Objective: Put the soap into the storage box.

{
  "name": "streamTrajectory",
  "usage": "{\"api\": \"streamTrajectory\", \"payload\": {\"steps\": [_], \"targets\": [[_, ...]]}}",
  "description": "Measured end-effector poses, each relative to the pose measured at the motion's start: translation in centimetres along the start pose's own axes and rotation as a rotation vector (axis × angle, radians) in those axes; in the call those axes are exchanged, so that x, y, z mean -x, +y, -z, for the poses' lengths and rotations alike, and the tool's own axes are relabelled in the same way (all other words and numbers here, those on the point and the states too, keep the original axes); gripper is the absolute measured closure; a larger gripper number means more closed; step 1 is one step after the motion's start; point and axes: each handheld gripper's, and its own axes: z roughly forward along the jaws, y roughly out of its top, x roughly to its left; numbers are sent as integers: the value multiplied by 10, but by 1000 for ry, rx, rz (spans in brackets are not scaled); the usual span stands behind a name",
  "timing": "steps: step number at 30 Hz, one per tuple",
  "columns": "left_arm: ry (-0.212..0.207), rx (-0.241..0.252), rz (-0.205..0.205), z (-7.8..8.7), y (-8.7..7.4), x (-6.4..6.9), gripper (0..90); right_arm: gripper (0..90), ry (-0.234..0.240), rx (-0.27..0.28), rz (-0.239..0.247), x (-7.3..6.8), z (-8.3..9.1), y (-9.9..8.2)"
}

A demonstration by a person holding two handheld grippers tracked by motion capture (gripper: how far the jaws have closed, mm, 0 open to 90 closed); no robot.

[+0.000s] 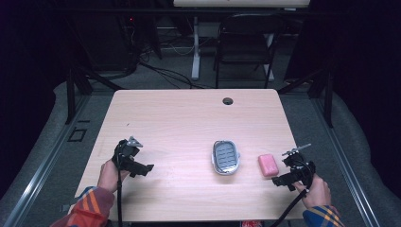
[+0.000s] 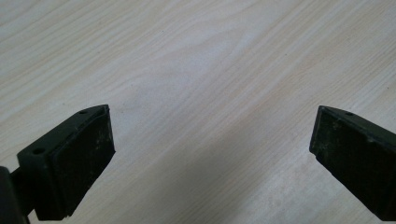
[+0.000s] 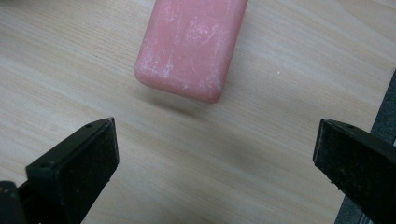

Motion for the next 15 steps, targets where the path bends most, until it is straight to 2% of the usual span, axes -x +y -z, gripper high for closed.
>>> {"api": "streamTrajectory", "payload": {"steps": [3, 7, 8, 9, 13, 15], "targets": [[-1, 3, -7, 1, 1, 3, 0, 0, 7, -5, 1, 0, 2, -3], [-5, -1, -19, 0, 1, 4, 0, 0, 1, 16, -15, 3, 5, -5], [-8, -2, -19, 0, 1, 4, 0, 0, 17, 13, -18, 3, 5, -4], [-9, -4, -19, -1, 0, 3, 0, 0, 2, 7, -13, 3, 5, -3], [-11, -10, -19, -1, -1, 2, 0, 0, -1, -2, -9, 2, 3, 0], [-13, -11, -21, -1, -1, 2, 0, 0, 12, -9, -10, 2, 2, 0]]}}
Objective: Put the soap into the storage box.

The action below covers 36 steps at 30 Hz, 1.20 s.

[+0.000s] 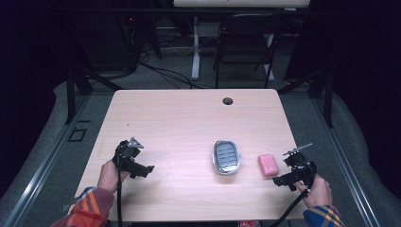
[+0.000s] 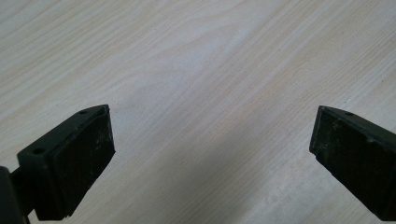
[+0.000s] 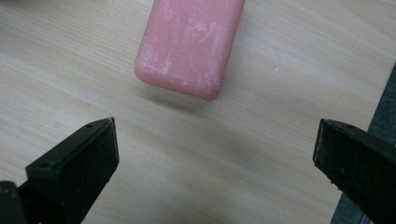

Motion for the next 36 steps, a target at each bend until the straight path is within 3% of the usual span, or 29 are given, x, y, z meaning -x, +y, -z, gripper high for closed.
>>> {"api": "streamTrajectory", "payload": {"steps": [7, 13, 29, 32, 36], "targets": [[-8, -6, -10, -1, 1, 1, 0, 26, -14, -34, -13, -1, -1, 2], [-9, -6, -13, -1, 1, 1, 0, 20, 3, -67, -23, -2, -1, 6], [-11, -8, -17, -1, 1, 1, 0, 17, 43, -55, -29, -7, 7, 13], [-13, -10, -20, -1, 1, 1, 0, 17, 50, -31, -45, -10, 6, 14], [-18, -11, -20, -2, 1, 2, 0, 35, 42, -50, -15, -14, 7, 23]]}}
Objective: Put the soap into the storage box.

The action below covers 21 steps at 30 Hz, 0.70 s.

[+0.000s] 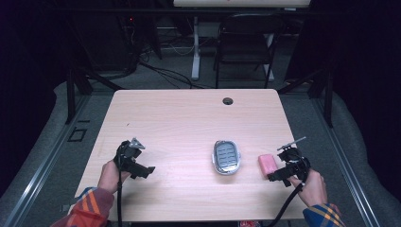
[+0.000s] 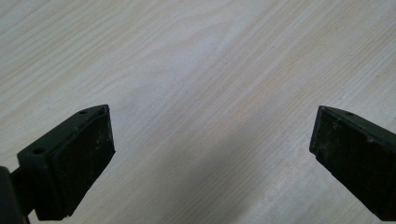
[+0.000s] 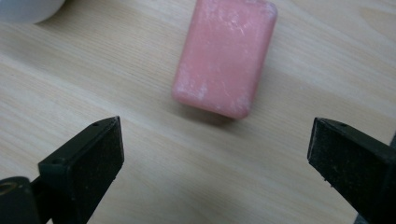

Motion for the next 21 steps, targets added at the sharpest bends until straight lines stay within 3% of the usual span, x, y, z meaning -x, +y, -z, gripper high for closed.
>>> {"api": "streamTrajectory", "payload": {"steps": [7, 13, 14, 19, 20, 21], "targets": [[-10, -9, -5, -1, 0, -1, 0, 34, -4, -17, 5, -7, -4, 11], [-8, -8, -10, -2, 1, 1, 0, 6, 3, -20, -30, -9, -10, 21], [-8, -7, -9, -2, 1, 0, 0, 1, 6, -53, -14, -8, -10, 24], [-6, -10, -12, -2, 0, 0, 0, 0, 10, -65, -33, -6, -16, 30], [-8, -8, -12, -2, 0, 0, 0, 0, 21, -48, -51, -6, -19, 30], [-9, -9, -13, -2, 0, 0, 0, 0, 18, -70, -40, -4, -19, 32]]}}
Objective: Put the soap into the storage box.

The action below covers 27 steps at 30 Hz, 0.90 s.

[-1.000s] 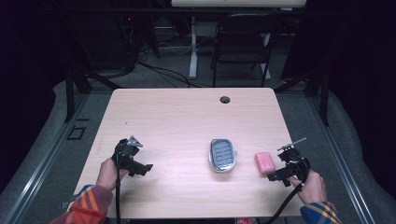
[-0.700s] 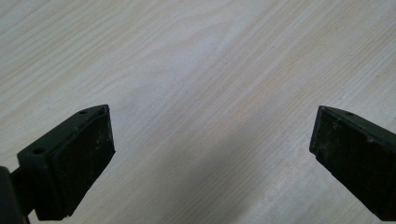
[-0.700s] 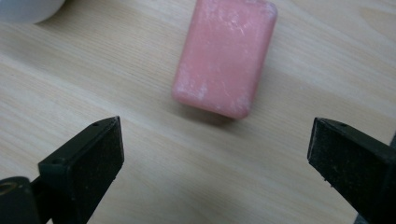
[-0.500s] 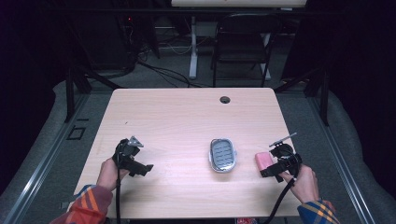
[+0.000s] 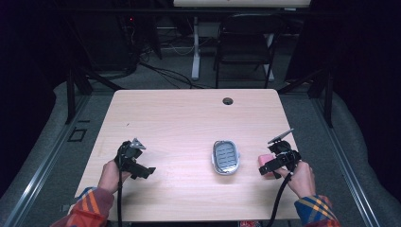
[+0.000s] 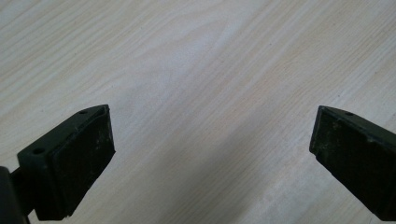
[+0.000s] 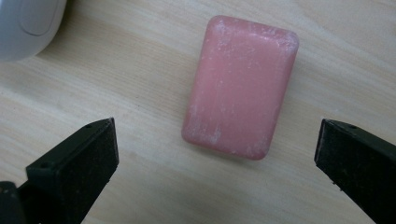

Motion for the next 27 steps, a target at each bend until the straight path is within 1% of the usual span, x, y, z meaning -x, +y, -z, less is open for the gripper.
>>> {"api": "streamTrajectory", "payload": {"steps": [1, 3, 7, 10, 12, 14, 15, 16, 17, 18, 19, 20, 21, 22, 23, 24, 25, 26, 27], "targets": [[2, -2, -1, 0, 0, 0, 0, 0, -5, -6, -5, 1, -1, 1], [0, 0, -1, 0, 0, 0, 0, 0, 12, -12, -14, 4, -2, 4], [-1, -1, -2, 0, 0, 0, 0, 0, 22, -15, -40, 8, -5, 9], [-1, -1, -2, 0, 0, 0, 0, 0, 32, -9, -72, 10, -8, 13], [-2, -1, -2, 0, 0, 0, 0, 0, 50, -24, -72, 13, -10, 16], [-2, -1, -2, 0, 0, 0, 0, 0, 55, -34, -76, 14, -12, 18], [-2, -1, -2, 0, 0, 0, 0, 0, 55, -16, -96, 13, -14, 19], [-2, -1, -1, 0, 0, 0, 0, 0, 56, -36, -85, 15, -14, 20], [-3, -1, -1, 0, 0, 0, 0, 0, 51, -38, -87, 15, -15, 21], [-2, -2, -1, -1, 0, 0, 0, 0, 50, -37, -87, 16, -15, 22], [0, -2, -2, -1, 0, 0, 0, 0, 45, -24, -102, 14, -17, 23], [0, -2, -2, -1, 0, 0, 0, 0, 45, -40, -92, 15, -17, 24], [0, -2, -1, -1, 0, 0, 0, 0, 38, -42, -94, 15, -17, 24], [-1, -2, -1, 0, 0, 0, 0, 0, 49, -26, -110, 14, -20, 24], [-1, -2, -1, 0, 0, 0, 0, 0, 41, -50, -95, 15, -19, 25], [-1, -1, -1, 0, 0, 0, 0, 0, 37, -54, -98, 15, -20, 26], [-4, 0, -1, 0, 0, 0, 0, 0, 34, -37, -122, 14, -22, 26], [-3, -1, -1, 0, 0, 0, 0, 0, 38, -56, -110, 16, -22, 27], [-2, -1, -1, 0, 0, 0, 0, 0, 32, -69, -121, 16, -22, 27]]}}
